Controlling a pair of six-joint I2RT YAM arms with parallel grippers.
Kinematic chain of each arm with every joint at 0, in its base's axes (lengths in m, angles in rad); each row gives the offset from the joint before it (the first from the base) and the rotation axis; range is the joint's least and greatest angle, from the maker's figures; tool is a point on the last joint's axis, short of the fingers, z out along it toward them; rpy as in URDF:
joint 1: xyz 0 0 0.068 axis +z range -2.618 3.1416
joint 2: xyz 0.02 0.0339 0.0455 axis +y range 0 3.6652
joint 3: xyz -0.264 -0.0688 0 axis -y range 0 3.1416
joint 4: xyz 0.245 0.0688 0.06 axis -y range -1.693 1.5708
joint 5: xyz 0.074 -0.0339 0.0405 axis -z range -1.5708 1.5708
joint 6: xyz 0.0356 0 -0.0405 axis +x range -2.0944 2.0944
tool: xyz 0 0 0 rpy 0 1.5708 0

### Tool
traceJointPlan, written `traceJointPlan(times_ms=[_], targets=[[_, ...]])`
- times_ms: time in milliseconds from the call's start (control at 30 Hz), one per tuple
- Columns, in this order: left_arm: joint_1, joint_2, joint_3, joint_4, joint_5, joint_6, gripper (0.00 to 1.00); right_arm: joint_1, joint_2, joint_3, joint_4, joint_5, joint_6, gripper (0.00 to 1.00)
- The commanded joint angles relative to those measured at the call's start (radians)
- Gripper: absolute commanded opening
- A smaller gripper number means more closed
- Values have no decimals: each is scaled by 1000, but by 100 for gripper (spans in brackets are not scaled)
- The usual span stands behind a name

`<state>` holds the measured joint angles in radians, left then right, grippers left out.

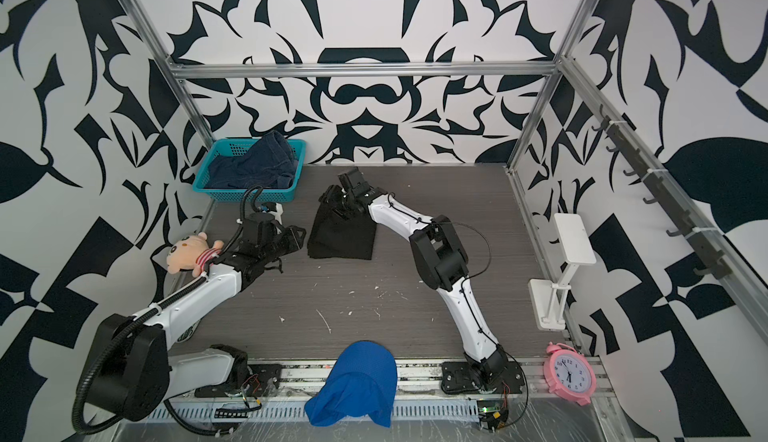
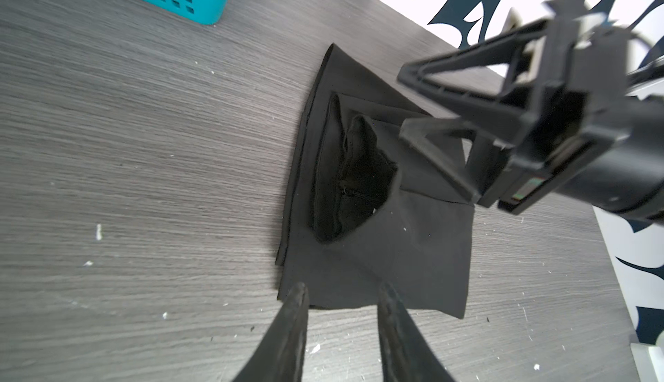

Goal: Fold and stack the skirts

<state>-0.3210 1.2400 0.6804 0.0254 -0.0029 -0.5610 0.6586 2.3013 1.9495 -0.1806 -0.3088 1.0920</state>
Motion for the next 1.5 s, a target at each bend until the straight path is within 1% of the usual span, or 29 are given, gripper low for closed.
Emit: traceJointPlan(times_ms=[0, 67, 167, 200, 233, 267, 300, 400, 467, 533, 633, 733, 867, 967, 1167, 1267, 1467], targets=[[-1, -37, 39, -21, 23, 6, 36, -7, -114, -11, 64, -37, -17, 59], [-4, -34, 79, -17, 75, 10, 34, -22, -176, -82, 97, -49, -40, 50], [-38, 14, 159, -6, 119, 17, 32, -58, -273, -213, 113, -64, -95, 30], [-56, 44, 188, 6, 129, 25, 32, -75, -296, -257, 123, -78, -99, 23], [-73, 103, 223, 18, 139, 35, 31, -93, -317, -308, 142, -98, -100, 14], [-86, 158, 261, 32, 150, 44, 30, -111, -332, -355, 160, -120, -101, 4], [-91, 207, 288, 49, 168, 46, 29, -124, -339, -390, 171, -134, -102, 0], [-94, 377, 350, 155, 243, 9, 24, -147, -355, -499, 208, -169, -117, 0], [-96, 482, 376, 221, 264, 0, 23, -156, -354, -556, 239, -173, -134, 0], [-96, 564, 398, 237, 274, 1, 22, -166, -330, -593, 288, -197, -138, 0], [-96, 645, 401, 237, 261, 11, 22, -174, -273, -597, 321, -241, -158, 0], [-89, 682, 368, 235, 227, 18, 21, -174, -225, -606, 336, -257, -181, 0], [-65, 703, 316, 264, 217, -1, 20, -176, -180, -618, 321, -241, -209, 0], [-64, 702, 294, 266, 209, -4, 20, -179, -161, -619, 301, -231, -224, 0], [-60, 644, 281, 220, 179, 29, 20, -178, -201, -616, 264, -217, -252, 0], [-58, 602, 301, 171, 162, 52, 20, -178, -244, -595, 242, -233, -259, 0], [-59, 530, 314, 126, 152, 61, 21, -179, -316, -610, 254, -332, -253, 1]])
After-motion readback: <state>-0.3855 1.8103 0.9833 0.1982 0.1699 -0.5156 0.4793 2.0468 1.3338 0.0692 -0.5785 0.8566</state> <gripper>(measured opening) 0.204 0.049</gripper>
